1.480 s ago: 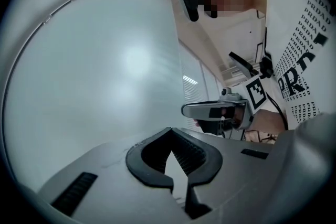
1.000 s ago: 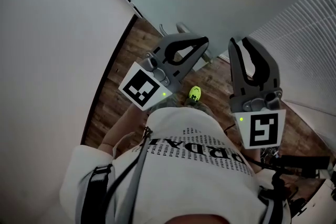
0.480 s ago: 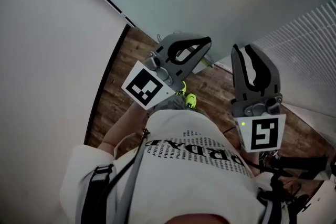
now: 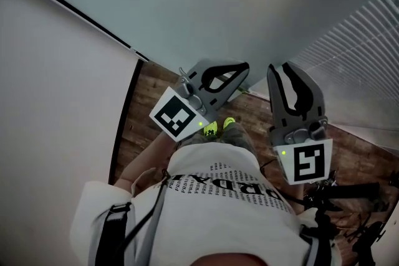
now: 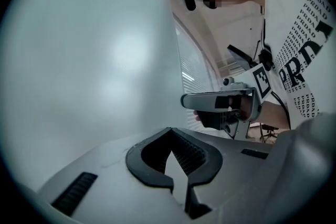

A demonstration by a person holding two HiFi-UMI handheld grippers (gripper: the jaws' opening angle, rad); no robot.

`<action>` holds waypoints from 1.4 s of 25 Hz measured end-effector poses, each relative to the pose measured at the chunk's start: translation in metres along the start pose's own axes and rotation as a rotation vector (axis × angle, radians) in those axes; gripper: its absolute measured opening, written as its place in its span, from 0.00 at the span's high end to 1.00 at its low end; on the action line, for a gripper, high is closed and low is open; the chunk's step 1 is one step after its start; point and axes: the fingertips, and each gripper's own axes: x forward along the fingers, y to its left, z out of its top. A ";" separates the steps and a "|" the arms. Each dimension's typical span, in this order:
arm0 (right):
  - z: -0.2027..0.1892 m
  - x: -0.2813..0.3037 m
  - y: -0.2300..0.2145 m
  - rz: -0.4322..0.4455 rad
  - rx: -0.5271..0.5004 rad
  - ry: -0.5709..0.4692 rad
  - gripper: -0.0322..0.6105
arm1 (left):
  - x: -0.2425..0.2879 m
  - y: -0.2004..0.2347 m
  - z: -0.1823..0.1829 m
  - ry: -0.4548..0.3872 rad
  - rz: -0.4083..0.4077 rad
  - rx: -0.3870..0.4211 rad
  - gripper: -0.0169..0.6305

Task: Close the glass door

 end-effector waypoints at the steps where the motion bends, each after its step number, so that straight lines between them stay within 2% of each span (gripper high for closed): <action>1: -0.001 -0.001 0.002 0.010 -0.006 0.001 0.88 | -0.001 -0.001 -0.003 0.001 0.006 -0.012 0.98; 9: -0.015 0.008 0.001 0.045 0.018 -0.017 0.88 | 0.005 0.013 -0.018 0.000 -0.002 -0.010 0.98; 13: -0.021 0.011 -0.001 0.054 -0.001 0.010 0.88 | 0.012 0.025 -0.016 -0.009 0.002 0.004 0.98; 17: -0.030 0.011 0.010 0.125 0.038 0.014 0.88 | 0.020 0.035 -0.013 -0.025 0.020 0.024 0.98; 20: -0.027 0.014 0.016 0.152 0.009 0.010 0.88 | 0.026 0.046 -0.010 -0.034 0.037 0.040 0.98; 29: -0.028 0.021 0.008 0.157 -0.018 0.022 0.92 | 0.056 0.074 -0.004 -0.066 0.073 0.098 0.98; 31: -0.028 0.022 0.009 0.154 -0.022 0.022 0.95 | 0.060 0.078 -0.004 -0.064 0.082 0.103 0.98; 35: -0.029 0.023 0.009 0.159 -0.020 0.034 0.95 | 0.058 0.075 -0.004 -0.069 0.082 0.093 0.98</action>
